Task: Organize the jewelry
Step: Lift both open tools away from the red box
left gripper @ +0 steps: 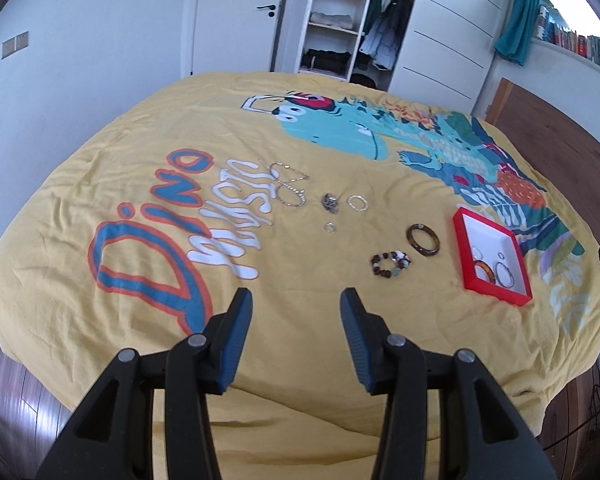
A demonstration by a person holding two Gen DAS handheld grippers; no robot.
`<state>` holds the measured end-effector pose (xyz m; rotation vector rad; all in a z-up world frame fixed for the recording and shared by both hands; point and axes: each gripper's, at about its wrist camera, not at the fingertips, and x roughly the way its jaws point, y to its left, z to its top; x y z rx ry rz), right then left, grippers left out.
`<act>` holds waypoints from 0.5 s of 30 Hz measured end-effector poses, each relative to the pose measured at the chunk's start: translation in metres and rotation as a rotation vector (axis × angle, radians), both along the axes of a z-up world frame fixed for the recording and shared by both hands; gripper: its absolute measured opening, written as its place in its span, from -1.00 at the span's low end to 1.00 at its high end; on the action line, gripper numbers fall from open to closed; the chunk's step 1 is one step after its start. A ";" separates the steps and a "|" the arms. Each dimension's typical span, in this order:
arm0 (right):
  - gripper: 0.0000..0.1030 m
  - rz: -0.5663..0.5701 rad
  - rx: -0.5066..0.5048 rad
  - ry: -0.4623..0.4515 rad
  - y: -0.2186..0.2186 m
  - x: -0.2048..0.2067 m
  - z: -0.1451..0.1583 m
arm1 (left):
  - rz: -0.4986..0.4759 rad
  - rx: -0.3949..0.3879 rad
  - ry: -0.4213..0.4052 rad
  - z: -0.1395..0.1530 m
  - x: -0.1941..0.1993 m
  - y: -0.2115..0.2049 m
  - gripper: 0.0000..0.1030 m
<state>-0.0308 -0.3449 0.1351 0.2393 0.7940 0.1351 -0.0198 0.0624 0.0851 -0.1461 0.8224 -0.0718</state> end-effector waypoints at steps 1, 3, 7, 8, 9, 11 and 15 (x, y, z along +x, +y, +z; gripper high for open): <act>-0.01 0.006 0.001 0.002 0.004 0.001 -0.001 | 0.009 0.000 0.003 -0.002 0.000 0.002 -0.15; 0.00 0.019 0.006 0.011 0.012 0.004 -0.007 | 0.026 -0.007 0.010 -0.007 0.000 0.010 -0.15; 0.00 0.045 0.015 0.053 0.029 0.014 -0.025 | 0.053 -0.007 0.012 -0.016 0.000 0.020 -0.15; 0.00 0.050 0.017 0.060 0.032 0.015 -0.028 | 0.060 -0.007 0.013 -0.018 0.001 0.021 -0.15; 0.00 0.059 0.020 0.067 0.036 0.017 -0.032 | 0.065 -0.009 0.015 -0.021 0.002 0.023 -0.15; 0.00 0.073 0.024 0.084 0.042 0.020 -0.041 | 0.070 -0.015 0.025 -0.027 0.005 0.026 -0.15; 0.00 0.101 0.027 0.124 0.054 0.028 -0.060 | 0.082 -0.020 0.058 -0.042 0.015 0.027 -0.15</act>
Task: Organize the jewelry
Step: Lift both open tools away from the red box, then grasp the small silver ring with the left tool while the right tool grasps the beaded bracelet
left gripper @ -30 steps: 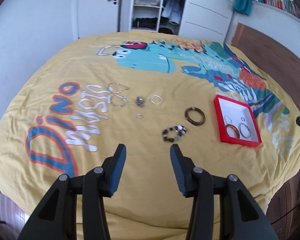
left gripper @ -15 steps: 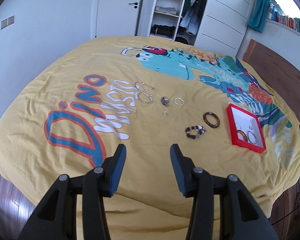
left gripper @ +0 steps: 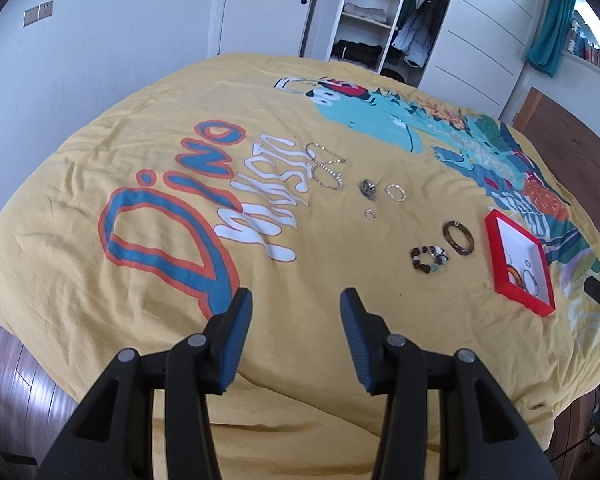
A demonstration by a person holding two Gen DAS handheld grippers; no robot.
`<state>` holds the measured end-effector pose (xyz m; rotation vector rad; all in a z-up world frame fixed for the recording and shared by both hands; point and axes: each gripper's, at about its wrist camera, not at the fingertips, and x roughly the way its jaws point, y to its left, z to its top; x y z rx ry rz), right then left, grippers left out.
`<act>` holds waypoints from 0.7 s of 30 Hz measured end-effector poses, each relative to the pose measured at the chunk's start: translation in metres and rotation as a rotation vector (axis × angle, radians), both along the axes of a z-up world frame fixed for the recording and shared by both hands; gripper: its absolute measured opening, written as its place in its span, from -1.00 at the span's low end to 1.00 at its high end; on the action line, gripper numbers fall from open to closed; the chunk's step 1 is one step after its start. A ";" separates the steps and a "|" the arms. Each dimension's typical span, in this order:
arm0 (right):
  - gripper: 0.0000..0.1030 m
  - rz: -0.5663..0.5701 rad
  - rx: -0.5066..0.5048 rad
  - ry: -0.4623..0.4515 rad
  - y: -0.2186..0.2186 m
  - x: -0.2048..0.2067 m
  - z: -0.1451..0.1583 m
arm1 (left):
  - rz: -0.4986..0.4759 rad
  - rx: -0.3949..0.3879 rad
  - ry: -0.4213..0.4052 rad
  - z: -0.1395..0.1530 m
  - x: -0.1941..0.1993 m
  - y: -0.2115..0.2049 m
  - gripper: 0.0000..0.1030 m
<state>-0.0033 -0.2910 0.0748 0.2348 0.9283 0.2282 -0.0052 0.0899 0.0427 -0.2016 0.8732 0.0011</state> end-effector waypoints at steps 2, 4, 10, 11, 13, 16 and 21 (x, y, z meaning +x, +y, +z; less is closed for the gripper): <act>0.00 0.015 0.003 0.022 0.005 0.005 -0.011 | -0.001 0.001 0.025 -0.009 0.007 -0.001 -0.15; 0.00 0.026 0.012 0.044 0.008 0.011 -0.022 | -0.007 0.007 0.045 -0.017 0.015 -0.003 -0.15; 0.00 0.039 0.045 0.110 0.017 0.033 -0.056 | -0.035 0.016 0.100 -0.039 0.043 -0.013 -0.15; 0.00 0.041 0.050 0.118 0.019 0.037 -0.061 | -0.039 0.016 0.106 -0.042 0.048 -0.014 -0.15; 0.00 0.049 0.059 0.143 0.022 0.048 -0.073 | -0.045 0.017 0.123 -0.048 0.060 -0.018 -0.15; 0.00 0.061 0.078 0.175 0.027 0.064 -0.090 | -0.053 0.009 0.147 -0.058 0.080 -0.024 -0.15; 0.00 0.087 0.108 0.222 0.039 0.093 -0.118 | -0.070 0.010 0.173 -0.071 0.114 -0.037 -0.15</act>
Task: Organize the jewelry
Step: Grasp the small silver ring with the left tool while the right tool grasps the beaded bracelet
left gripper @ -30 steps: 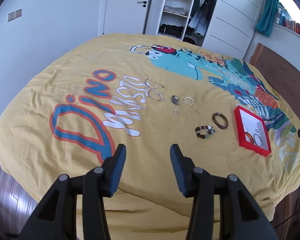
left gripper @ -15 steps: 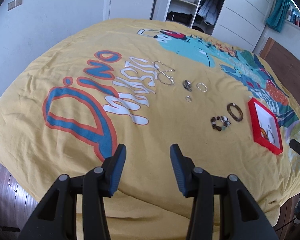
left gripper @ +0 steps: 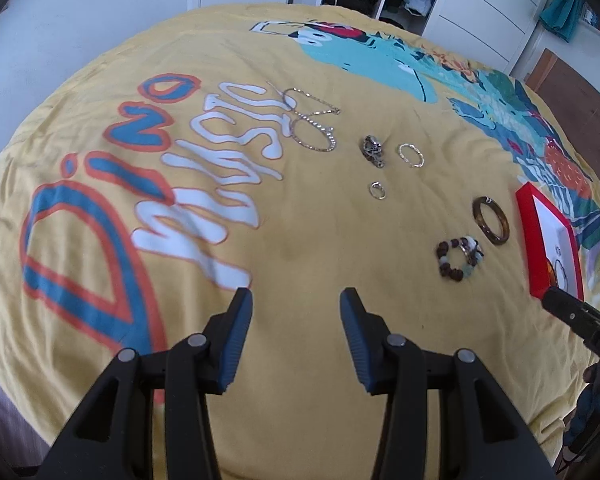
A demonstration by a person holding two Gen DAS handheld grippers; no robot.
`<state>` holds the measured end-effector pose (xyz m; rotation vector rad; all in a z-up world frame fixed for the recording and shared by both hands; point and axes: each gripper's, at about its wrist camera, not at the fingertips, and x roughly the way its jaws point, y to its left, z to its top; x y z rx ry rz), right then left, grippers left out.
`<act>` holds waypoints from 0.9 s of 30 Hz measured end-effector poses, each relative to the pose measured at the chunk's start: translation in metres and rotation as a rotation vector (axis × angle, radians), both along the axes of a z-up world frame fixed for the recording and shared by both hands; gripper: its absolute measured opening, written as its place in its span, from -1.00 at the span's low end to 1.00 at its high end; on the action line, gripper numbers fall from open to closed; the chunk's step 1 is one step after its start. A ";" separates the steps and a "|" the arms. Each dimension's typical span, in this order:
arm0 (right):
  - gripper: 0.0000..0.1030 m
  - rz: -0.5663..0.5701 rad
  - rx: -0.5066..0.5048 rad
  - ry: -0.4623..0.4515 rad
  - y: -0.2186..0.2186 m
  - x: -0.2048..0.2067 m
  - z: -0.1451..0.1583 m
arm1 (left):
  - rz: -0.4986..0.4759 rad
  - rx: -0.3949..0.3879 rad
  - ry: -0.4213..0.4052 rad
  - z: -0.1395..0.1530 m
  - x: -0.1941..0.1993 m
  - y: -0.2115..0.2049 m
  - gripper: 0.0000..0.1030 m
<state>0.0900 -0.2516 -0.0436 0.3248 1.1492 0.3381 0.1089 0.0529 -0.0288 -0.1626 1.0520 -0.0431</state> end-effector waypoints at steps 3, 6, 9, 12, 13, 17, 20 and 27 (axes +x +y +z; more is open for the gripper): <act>0.00 0.025 0.019 0.022 0.011 0.017 -0.016 | -0.010 0.004 0.010 -0.007 0.019 -0.008 -0.15; 0.00 0.038 0.048 0.047 0.020 0.031 -0.031 | -0.024 0.006 0.018 -0.012 0.036 -0.016 -0.15; 0.00 0.040 0.079 0.071 0.026 0.043 -0.045 | -0.042 -0.001 0.020 -0.016 0.053 -0.023 -0.15; 0.00 0.039 0.094 0.094 0.032 0.054 -0.060 | -0.064 -0.001 0.018 -0.020 0.069 -0.032 -0.15; 0.00 0.036 0.100 0.101 0.034 0.058 -0.066 | -0.071 -0.001 0.018 -0.021 0.073 -0.034 -0.15; -0.06 0.025 0.106 0.102 0.037 0.068 -0.077 | -0.090 -0.002 0.022 -0.026 0.092 -0.045 -0.15; -0.39 0.021 0.077 0.092 0.038 0.076 -0.083 | -0.101 -0.006 0.025 -0.031 0.102 -0.053 -0.15; -0.72 0.029 0.098 0.080 0.026 0.079 -0.089 | -0.108 -0.024 0.032 -0.040 0.118 -0.067 -0.15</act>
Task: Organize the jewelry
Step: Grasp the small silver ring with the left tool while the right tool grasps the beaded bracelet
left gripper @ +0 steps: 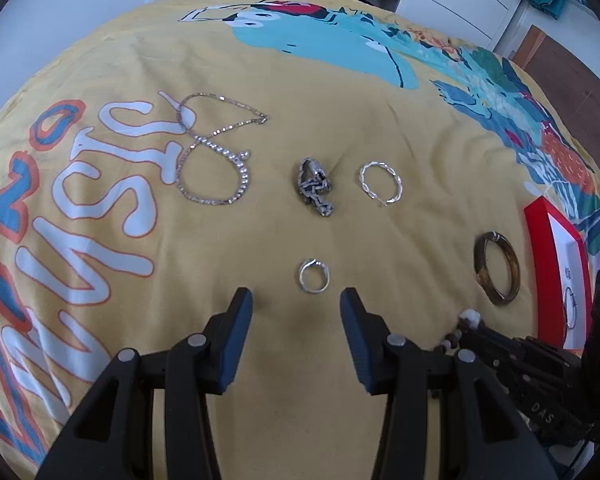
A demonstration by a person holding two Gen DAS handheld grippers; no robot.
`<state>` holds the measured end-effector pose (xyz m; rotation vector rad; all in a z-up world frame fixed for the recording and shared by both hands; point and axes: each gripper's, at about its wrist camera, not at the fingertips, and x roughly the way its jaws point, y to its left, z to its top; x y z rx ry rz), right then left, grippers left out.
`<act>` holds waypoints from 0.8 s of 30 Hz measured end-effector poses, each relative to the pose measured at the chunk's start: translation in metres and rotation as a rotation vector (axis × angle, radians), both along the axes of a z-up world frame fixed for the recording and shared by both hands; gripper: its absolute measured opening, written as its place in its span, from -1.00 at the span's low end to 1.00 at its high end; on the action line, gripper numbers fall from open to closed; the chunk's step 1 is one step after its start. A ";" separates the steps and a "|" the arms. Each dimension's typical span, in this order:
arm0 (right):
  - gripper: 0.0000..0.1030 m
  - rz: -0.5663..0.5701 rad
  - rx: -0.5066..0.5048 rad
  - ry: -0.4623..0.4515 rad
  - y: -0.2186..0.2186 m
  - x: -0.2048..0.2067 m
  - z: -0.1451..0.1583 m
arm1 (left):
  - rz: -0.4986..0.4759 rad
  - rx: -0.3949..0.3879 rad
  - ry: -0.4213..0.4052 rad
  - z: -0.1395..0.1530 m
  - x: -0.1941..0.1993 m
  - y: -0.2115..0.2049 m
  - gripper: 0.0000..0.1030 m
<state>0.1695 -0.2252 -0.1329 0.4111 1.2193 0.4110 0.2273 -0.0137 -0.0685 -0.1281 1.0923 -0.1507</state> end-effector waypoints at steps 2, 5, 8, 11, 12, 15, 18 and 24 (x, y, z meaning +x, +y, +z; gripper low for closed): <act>-0.72 0.008 0.002 -0.006 -0.001 -0.001 0.000 | 0.000 0.001 0.004 -0.003 0.004 -0.004 -0.15; -0.72 0.012 0.012 -0.008 -0.003 -0.004 0.000 | -0.002 0.018 0.013 -0.008 0.009 -0.008 -0.15; -0.72 0.012 0.017 -0.009 -0.005 -0.004 0.000 | -0.003 0.037 0.025 -0.017 0.012 -0.012 -0.15; -0.72 0.017 0.019 -0.014 -0.004 -0.005 0.000 | -0.008 0.057 0.014 -0.020 0.013 -0.014 -0.24; -0.72 0.018 0.019 -0.016 -0.004 -0.006 0.001 | -0.008 0.058 0.011 -0.021 0.013 -0.014 -0.29; -0.72 0.023 0.015 -0.019 -0.003 -0.008 0.003 | -0.005 0.060 0.004 -0.021 0.012 -0.013 -0.53; -0.72 0.033 0.004 -0.025 -0.001 -0.011 0.006 | -0.002 0.044 0.004 -0.019 0.012 -0.008 -0.73; -0.73 0.047 -0.010 -0.033 0.001 -0.020 0.013 | -0.005 0.028 -0.005 -0.010 0.002 -0.001 -0.92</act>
